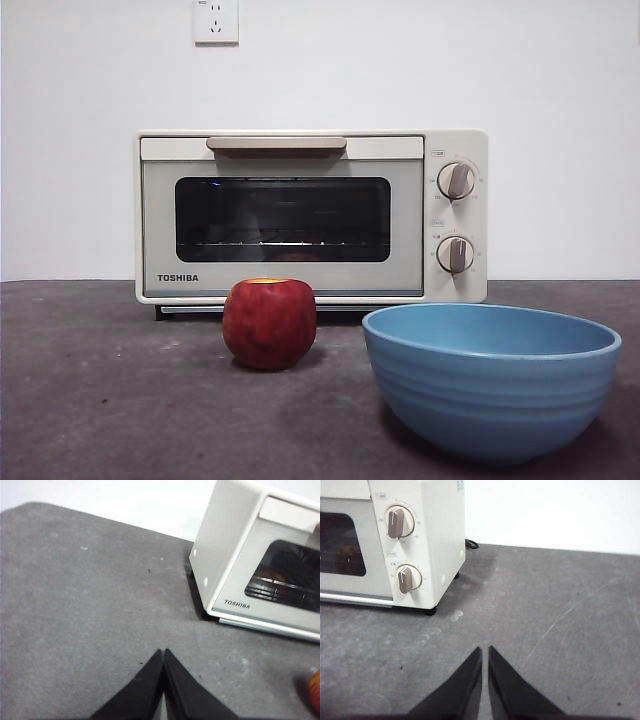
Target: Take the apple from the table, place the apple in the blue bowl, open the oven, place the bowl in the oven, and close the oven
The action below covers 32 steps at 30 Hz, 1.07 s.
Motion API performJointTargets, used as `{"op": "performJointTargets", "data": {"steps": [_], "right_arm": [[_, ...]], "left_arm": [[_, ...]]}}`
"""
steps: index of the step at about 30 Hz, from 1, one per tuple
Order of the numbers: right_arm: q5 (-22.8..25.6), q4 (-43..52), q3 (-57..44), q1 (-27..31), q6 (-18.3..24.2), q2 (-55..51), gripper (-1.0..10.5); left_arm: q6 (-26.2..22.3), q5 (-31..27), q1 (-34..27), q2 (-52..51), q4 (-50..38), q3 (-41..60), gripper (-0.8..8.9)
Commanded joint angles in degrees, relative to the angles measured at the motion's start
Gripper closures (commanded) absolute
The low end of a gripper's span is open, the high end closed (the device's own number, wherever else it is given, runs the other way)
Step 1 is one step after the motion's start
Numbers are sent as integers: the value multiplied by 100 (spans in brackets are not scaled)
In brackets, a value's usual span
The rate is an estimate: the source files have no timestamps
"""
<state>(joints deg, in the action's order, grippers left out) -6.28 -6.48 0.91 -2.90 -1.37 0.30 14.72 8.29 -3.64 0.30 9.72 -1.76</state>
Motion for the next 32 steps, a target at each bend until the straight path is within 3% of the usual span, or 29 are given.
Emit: {"op": "performJointTargets", "data": {"steps": [1,7,14,24,32], "right_arm": [[-11,48,-31,-2,-654,-9,943],[-90,17,-13,-2,-1252,-9,943],[-269,-291,317,-2,-1971,-4,943],[-525,-1202,1698,-2,-1847,789,943],[-1604,-2297,3224,-103,-973,2463,943]], "left_arm": [[468,7,-15,-2,-72,138,806],[909,175,-15,-2,-52,138,806],[1222,874,-15,0,258,-144,806],[1158,1432,-13,531,1029,-1386,806],[299,2140,4,1766,2057,-2763,806]]}}
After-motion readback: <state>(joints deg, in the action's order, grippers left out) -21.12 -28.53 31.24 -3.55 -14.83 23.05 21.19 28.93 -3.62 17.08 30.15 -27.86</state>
